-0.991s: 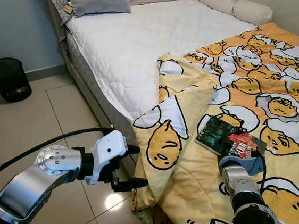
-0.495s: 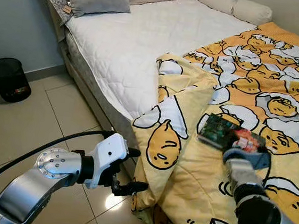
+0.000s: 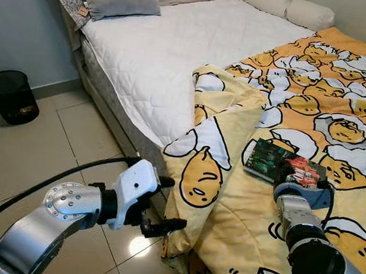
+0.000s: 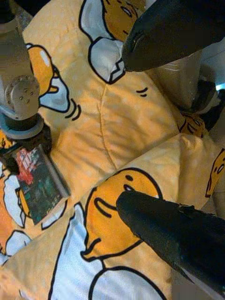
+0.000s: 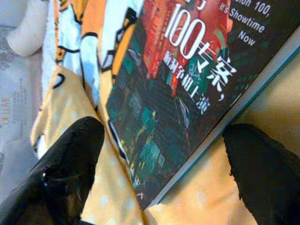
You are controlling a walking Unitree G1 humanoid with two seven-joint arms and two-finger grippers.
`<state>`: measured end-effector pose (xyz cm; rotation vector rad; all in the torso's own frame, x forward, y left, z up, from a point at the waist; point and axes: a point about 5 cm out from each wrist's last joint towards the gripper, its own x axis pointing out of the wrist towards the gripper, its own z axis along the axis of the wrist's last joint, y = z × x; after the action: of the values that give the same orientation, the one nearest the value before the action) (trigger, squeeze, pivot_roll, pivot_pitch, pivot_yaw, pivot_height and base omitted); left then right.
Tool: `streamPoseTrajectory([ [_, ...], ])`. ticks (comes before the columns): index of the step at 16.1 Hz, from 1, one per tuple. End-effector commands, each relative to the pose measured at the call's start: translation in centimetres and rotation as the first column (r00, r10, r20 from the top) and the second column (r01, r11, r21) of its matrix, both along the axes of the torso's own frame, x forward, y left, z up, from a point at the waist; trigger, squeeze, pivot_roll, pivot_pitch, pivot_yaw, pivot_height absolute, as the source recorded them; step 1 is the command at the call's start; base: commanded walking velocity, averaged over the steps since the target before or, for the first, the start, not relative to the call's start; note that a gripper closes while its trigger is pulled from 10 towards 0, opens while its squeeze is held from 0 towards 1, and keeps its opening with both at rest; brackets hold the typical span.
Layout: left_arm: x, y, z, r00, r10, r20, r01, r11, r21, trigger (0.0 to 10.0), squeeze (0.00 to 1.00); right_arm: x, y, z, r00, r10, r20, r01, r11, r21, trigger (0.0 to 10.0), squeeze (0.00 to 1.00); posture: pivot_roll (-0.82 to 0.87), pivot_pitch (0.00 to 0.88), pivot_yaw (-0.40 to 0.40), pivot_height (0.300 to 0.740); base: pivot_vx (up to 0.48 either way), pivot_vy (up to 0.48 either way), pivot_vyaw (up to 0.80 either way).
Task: Clean up the room
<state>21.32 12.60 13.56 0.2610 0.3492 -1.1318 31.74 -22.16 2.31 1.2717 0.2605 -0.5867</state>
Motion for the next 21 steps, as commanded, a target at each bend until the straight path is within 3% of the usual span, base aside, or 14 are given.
streamPoseTrajectory([
  [1,-0.1,0.0,0.7,1.000,0.008,0.018,-0.008,1.000,-0.006,10.0,0.79,0.3,-0.1,0.3,1.000,-0.004,-0.013,0.003,1.000,-0.017,10.0,0.00,0.10,0.048,-0.006,0.740,0.000,0.000,0.00],
  [8,-0.6,0.2,1.7,1.000,0.010,0.026,-0.010,1.000,0.001,10.0,0.79,-0.7,0.1,-0.9,0.998,-0.005,-0.056,0.004,1.000,-0.019,10.0,0.00,0.14,0.135,0.006,0.740,0.000,0.000,0.00],
  [14,-1.1,0.0,1.8,1.000,0.021,0.021,-0.021,1.000,-0.006,10.0,0.79,1.1,-0.2,1.6,0.990,-0.046,0.134,0.044,0.999,0.017,10.0,0.00,0.15,0.125,-0.010,0.740,0.000,0.000,0.00],
  [17,-1.2,-0.1,2.0,1.000,0.021,0.022,-0.021,1.000,-0.003,10.0,0.80,1.1,0.0,1.5,0.993,-0.025,0.112,0.024,1.000,0.013,10.0,0.00,0.16,0.136,-0.012,0.740,0.000,0.000,0.00],
  [21,-1.6,-0.3,2.6,1.000,0.015,0.026,-0.015,1.000,0.008,10.0,0.79,0.0,0.3,-0.1,1.000,-0.031,0.002,0.031,1.000,0.000,10.0,0.00,0.21,0.168,0.006,0.740,0.000,0.000,0.00],
])
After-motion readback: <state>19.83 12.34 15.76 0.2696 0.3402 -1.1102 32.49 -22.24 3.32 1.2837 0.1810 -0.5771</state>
